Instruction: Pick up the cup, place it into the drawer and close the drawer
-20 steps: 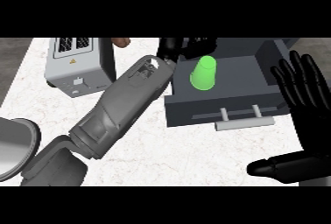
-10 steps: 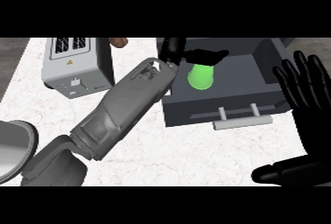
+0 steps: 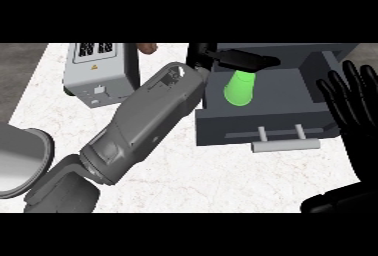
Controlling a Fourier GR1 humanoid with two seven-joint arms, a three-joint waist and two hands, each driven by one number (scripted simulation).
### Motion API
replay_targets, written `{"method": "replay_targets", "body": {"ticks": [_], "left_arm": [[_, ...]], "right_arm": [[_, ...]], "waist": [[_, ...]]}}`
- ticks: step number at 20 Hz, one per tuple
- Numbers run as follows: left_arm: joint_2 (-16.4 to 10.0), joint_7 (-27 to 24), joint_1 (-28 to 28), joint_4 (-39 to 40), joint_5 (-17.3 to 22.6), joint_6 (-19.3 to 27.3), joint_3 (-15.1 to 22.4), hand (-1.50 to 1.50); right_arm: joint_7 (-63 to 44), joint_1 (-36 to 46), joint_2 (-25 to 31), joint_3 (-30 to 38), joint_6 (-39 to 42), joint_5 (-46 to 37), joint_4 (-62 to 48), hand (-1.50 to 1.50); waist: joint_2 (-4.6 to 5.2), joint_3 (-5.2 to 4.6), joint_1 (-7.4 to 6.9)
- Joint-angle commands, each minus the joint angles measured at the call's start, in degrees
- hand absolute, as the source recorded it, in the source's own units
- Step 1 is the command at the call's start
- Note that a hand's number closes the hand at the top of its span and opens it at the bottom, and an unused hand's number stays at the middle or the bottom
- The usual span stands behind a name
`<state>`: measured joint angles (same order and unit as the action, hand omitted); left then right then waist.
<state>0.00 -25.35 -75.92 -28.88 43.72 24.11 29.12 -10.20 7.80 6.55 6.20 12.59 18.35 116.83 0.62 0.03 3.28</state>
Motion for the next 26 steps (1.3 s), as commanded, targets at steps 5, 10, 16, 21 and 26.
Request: {"method": "replay_targets", "body": {"ticks": [5,10,16,21,26], "left_arm": [[-3.8,0.4,6.0,-7.2,0.9,-1.8,-4.4,-1.5],[-8.5,1.5,15.3,-17.4,2.1,-0.8,-5.3,-1.5],[-17.0,7.4,27.0,-33.4,2.8,0.8,-5.5,-1.5],[-23.1,6.4,38.8,-40.4,3.3,-4.5,-8.4,-1.5],[-25.3,6.8,48.4,-51.5,2.5,-2.8,-8.3,-1.5]], "right_arm": [[1.0,-2.7,4.9,1.2,6.0,0.0,0.9,1.5],[1.6,-5.2,8.7,-0.5,9.7,-5.8,3.5,1.5],[1.9,-7.1,10.4,-2.2,10.6,-13.2,3.2,1.5],[2.6,-5.5,8.3,-4.5,8.9,-17.7,-1.1,1.5],[8.6,-4.1,10.2,-7.9,8.6,-29.4,-6.7,1.5]], "waist": [[-0.78,-0.03,-3.36],[-1.21,-0.07,-4.69],[-1.33,-0.04,-5.53],[-0.77,-0.03,-4.49],[-0.78,-0.01,-4.78]]}}
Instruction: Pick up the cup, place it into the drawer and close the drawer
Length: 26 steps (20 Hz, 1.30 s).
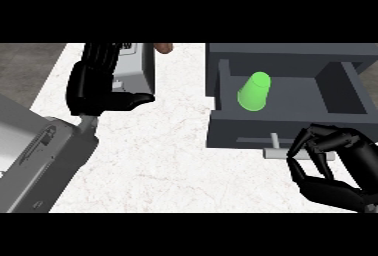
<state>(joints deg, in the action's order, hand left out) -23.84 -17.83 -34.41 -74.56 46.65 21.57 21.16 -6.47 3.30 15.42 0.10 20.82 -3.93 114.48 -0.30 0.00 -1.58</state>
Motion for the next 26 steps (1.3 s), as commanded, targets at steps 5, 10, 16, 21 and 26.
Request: {"method": "replay_targets", "body": {"ticks": [5,10,16,21,26], "left_arm": [[-6.2,0.3,11.8,-8.7,2.6,-5.1,-4.1,-1.5],[-10.1,0.5,18.5,-14.4,2.9,-8.7,-6.8,-1.5],[-7.8,-3.2,22.9,-9.3,0.7,-15.1,-10.7,-1.5],[-9.4,-2.0,23.3,-8.5,2.0,-20.2,-14.5,-1.5],[-6.6,-6.1,30.5,-10.4,-1.3,-22.5,-14.3,-1.5]], "right_arm": [[10.5,-1.3,6.9,-7.6,0.0,-21.1,-3.5,1.5],[15.8,3.9,3.9,-12.8,-7.9,-32.2,-18.0,1.5],[17.4,8.2,-0.3,-14.1,-12.4,-38.0,-31.1,-1.5],[19.8,17.3,-1.9,-13.6,-15.2,-42.8,-45.9,-1.5],[22.6,24.0,-6.5,-12.0,-20.6,-45.3,-61.6,-1.5]], "waist": [[0.12,0.02,0.1],[0.28,0.05,-0.14],[0.38,0.01,1.12],[0.52,0.02,0.79],[0.57,0.03,0.31]]}}
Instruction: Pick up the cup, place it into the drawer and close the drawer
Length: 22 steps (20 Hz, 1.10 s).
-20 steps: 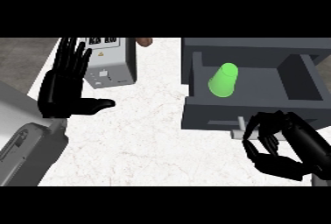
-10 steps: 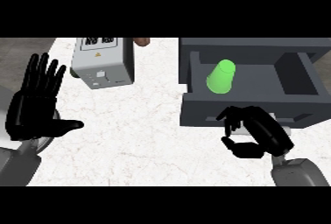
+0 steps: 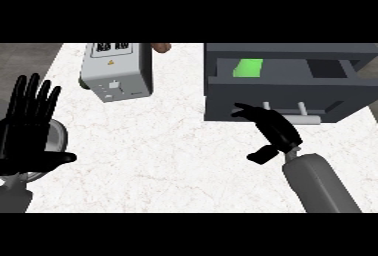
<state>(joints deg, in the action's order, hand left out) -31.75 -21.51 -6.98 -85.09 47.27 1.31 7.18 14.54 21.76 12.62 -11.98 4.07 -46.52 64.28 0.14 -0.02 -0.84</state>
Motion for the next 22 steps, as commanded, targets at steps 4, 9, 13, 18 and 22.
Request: {"method": "replay_targets", "body": {"ticks": [4,9,13,18,22], "left_arm": [[-0.6,2.8,0.7,0.7,1.0,-4.4,-4.7,-1.5],[0.7,1.6,1.5,1.6,-1.0,-7.0,-4.2,-1.5],[1.9,1.1,1.9,2.0,-1.7,-8.3,-4.2,-1.5],[1.3,-0.6,2.8,5.3,-1.2,-12.9,-5.7,-1.5],[0.9,1.2,-1.0,5.5,-1.9,-10.2,-6.3,-1.5]], "right_arm": [[6.9,14.9,-1.5,6.4,-1.9,0.4,-22.2,-1.5],[14.6,21.5,-0.2,11.0,-4.3,1.8,-37.5,-1.5],[17.8,27.0,1.4,12.4,-5.2,0.6,-46.4,-1.5],[17.3,32.6,5.0,14.4,-1.9,1.3,-50.7,-1.5],[18.7,35.2,7.4,15.5,-1.3,1.7,-52.7,-1.5]], "waist": [[0.16,0.07,-0.31],[0.59,0.11,-1.01],[0.83,0.14,-1.79],[1.32,0.13,-2.87],[1.88,0.2,-3.56]]}}
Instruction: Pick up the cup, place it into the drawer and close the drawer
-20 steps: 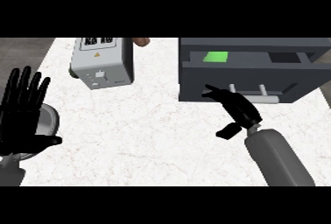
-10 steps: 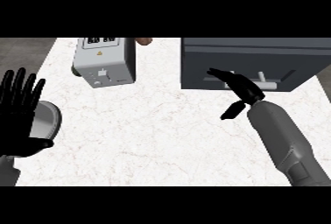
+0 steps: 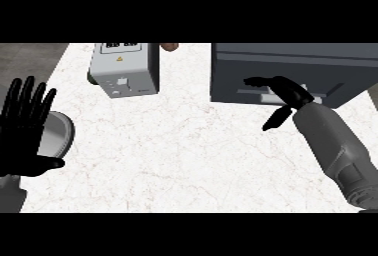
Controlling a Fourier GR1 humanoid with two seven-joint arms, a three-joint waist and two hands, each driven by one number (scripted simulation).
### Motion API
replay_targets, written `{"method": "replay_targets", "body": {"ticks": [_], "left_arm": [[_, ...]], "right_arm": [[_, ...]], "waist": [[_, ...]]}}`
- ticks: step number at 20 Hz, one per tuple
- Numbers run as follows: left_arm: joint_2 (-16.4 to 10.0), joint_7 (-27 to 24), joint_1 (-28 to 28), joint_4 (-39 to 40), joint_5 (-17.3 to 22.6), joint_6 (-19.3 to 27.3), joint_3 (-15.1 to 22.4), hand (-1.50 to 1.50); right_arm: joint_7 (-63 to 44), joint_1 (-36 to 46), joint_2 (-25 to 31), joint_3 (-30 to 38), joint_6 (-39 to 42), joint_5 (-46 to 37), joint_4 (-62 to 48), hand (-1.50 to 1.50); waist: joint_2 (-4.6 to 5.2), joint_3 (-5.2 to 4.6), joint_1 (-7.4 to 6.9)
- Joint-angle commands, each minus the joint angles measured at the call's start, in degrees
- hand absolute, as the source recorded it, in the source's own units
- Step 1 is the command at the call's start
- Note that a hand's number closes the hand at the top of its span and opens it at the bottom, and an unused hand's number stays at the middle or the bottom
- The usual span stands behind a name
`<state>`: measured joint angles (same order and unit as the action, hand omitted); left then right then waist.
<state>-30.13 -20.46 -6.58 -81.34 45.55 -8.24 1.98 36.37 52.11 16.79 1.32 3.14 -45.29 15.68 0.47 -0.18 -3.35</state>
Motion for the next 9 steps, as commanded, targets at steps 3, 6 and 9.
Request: {"method": "replay_targets", "body": {"ticks": [3,6,9], "left_arm": [[2.6,-1.8,-0.4,0.5,-2.4,0.6,1.5,-1.5],[1.1,-0.7,-0.2,-0.1,-1.7,-0.3,0.6,-1.5],[2.2,-1.1,-1.1,1.1,-3.6,0.5,1.8,-1.5]], "right_arm": [[-1.1,4.3,4.9,2.5,-0.3,0.4,-5.4,-1.5],[-2.0,6.4,5.6,3.0,1.7,0.8,-6.4,-1.5],[-3.5,7.3,3.9,2.7,0.4,0.4,-7.0,-1.5]], "waist": [[1.77,0.4,-1.49],[1.75,0.4,-2.16],[1.95,0.37,-1.92]]}}
